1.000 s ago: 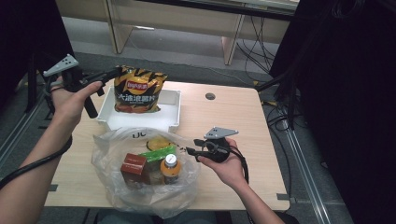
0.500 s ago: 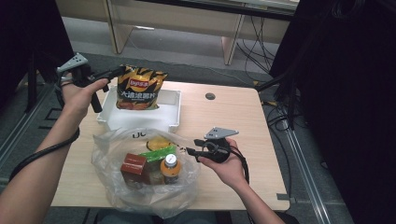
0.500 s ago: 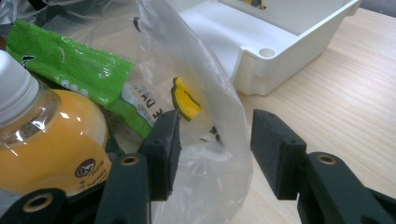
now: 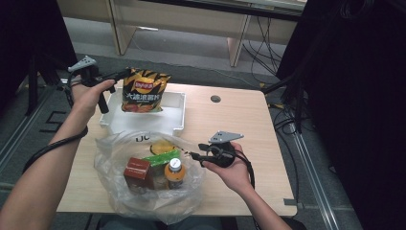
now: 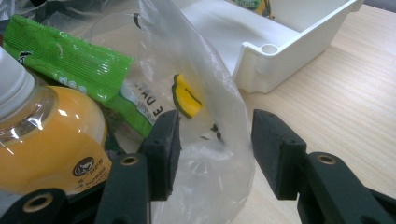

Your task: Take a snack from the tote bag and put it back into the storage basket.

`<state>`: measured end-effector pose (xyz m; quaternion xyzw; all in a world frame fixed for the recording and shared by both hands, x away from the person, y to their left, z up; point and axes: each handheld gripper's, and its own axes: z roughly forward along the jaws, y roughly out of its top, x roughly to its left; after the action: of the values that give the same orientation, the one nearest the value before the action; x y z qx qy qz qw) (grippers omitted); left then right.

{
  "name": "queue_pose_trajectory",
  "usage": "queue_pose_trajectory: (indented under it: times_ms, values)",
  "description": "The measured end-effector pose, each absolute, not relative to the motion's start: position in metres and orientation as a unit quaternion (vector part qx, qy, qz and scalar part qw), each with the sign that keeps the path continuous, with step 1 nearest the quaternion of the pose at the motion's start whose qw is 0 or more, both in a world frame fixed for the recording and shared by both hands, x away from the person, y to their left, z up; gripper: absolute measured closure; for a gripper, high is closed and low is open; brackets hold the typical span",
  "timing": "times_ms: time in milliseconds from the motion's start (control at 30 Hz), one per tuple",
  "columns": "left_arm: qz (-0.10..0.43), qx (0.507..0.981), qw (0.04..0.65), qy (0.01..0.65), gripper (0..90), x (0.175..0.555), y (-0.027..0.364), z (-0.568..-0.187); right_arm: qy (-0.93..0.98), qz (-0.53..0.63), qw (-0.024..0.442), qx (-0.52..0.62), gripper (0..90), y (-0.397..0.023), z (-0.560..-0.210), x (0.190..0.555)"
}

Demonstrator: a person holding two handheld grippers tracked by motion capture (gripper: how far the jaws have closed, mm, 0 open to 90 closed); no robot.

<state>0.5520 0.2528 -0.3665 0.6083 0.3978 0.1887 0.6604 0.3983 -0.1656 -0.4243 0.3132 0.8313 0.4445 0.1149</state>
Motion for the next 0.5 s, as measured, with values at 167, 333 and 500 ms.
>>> queue_pose_trajectory:
  times_ms: [167,333,500]
  values:
    - [0.179,0.617,0.652,0.403,89.1,0.561,0.250,-0.378,0.832,0.446,0.115,0.311,53.2,-0.166,-0.425,0.399]
    - [0.173,0.622,0.645,0.410,89.0,0.567,0.247,-0.387,0.832,0.446,0.117,0.308,53.1,-0.166,-0.425,0.399]
    - [0.170,0.618,0.646,0.415,88.9,0.573,0.246,-0.390,0.831,0.445,0.113,0.315,53.1,-0.167,-0.425,0.399]
